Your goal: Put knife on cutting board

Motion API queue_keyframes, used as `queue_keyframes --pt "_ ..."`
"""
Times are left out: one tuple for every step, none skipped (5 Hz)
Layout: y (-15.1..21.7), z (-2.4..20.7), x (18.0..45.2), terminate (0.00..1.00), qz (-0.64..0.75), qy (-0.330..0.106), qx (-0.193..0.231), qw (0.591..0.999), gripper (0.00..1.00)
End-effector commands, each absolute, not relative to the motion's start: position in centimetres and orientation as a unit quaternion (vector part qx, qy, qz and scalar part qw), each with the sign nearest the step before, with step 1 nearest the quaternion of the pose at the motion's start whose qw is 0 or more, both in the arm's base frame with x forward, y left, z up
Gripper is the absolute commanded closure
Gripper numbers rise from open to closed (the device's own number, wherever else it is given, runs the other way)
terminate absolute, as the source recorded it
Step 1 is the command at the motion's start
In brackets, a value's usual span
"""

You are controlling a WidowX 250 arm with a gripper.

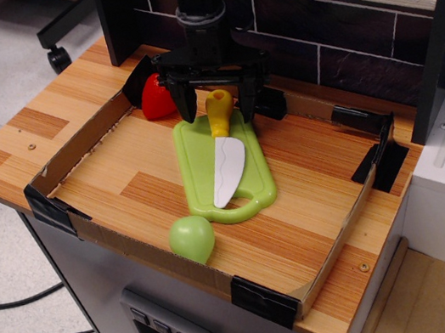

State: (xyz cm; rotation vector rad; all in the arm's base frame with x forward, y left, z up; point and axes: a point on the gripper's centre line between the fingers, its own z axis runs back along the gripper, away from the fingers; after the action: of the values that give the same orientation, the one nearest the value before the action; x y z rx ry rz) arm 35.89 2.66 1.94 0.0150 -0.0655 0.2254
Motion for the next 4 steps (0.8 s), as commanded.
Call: queue_keyframes --pt "1.3 7.7 36.4 0.0 0.103 -0.086 -0.026 0.991 0.0" --pt "0.1 9.5 36.0 0.0 0.065 -0.092 -0.023 0.993 0.0" --pt "-0.5 10.6 35.3 0.0 0.052 -0.114 0.003 0.992 0.0" --pt "-1.3 11.3 34.8 0.0 0.003 -0.096 0.018 0.995 0.0"
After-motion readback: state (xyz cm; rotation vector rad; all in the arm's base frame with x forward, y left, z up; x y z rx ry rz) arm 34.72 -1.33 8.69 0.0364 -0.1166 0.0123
